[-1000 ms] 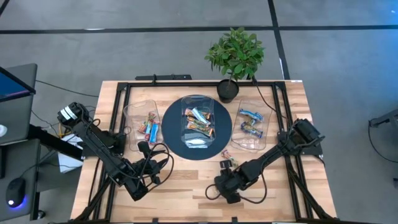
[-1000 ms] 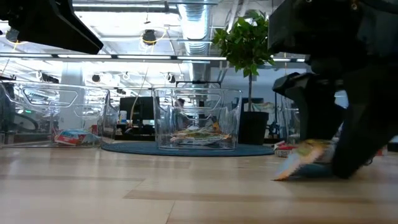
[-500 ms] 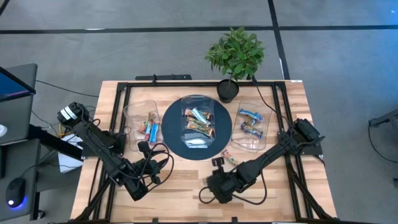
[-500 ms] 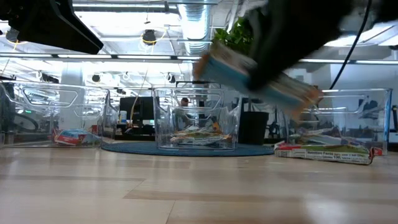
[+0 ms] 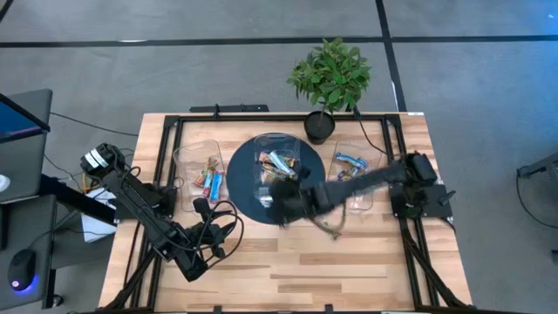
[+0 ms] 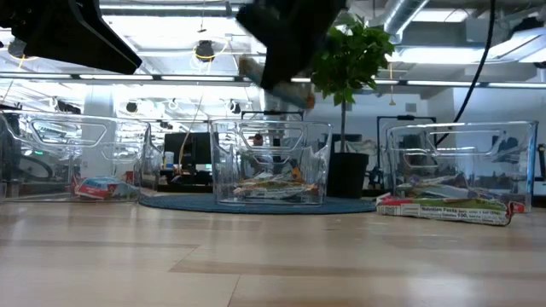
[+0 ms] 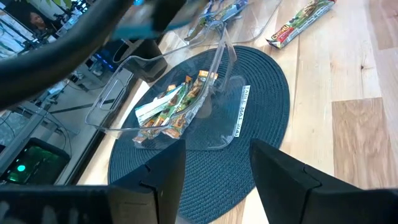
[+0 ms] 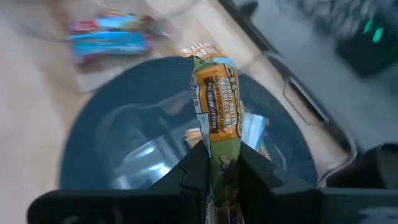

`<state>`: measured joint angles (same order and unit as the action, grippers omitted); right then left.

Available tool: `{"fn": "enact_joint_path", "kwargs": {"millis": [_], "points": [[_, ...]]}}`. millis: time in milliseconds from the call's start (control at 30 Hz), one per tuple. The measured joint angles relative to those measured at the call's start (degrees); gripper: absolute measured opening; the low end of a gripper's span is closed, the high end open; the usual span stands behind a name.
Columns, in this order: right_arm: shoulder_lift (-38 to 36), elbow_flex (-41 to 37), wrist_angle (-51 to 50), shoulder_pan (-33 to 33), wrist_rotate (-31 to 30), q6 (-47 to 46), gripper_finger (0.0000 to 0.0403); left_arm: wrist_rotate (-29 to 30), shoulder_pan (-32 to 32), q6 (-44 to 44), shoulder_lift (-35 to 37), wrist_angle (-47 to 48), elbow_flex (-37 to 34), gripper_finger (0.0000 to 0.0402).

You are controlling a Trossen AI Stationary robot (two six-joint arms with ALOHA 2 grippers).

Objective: Pick and place Granola Bars by type
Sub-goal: Put the yellow granola bar into the middle transparent bin, then put the red granola bar into the left transparent bin

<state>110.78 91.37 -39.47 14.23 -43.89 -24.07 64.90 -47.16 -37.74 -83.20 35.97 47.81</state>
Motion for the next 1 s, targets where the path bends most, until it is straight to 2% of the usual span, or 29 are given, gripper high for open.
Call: {"fn": "enact_joint_path", "kwargs": {"millis": [200,300,467,833,1000], "points": [[0.00,0.00,-0.90,-10.86,12.10,-0.97,0.0051,0.00,0.00,-0.01,0.00,0.02,0.00,0.0174],[0.00,0.00,-0.94,-13.85,16.31,1.15,0.0051,-0.20,0.00,-0.02,0.00,0.04,0.00,0.0174],[0.00,0.00,-0.88,-15.12,16.95,6.16,0.0066,-0.35,0.00,-0.03,0.00,0.04,0.00,0.0174],[-0.43,-0.08,-1.15,-13.93,16.72,9.41,0.0197,-0.42,0.00,-0.07,0.00,0.04,0.00,0.0174],[-4.34,-0.05,-1.63,-9.04,13.71,14.44,0.0216,-0.44,0.00,-0.04,0.00,0.04,0.00,0.0174]]}}
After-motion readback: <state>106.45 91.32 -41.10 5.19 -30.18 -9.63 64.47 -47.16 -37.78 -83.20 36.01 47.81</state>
